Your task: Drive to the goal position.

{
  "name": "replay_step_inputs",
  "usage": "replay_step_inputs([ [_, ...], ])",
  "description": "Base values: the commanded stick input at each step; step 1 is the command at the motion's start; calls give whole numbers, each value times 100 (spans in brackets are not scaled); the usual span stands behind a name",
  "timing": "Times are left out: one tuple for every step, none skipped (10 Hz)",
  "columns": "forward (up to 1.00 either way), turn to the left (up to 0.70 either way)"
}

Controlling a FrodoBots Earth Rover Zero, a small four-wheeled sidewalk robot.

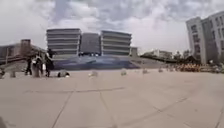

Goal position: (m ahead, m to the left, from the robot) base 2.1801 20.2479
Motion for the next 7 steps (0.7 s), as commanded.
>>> replay_step_inputs([
  [70, 0],
  [70, 0],
  [70, 0],
  [70, 0],
  [70, 0],
  [70, 0],
  [70, 0],
])
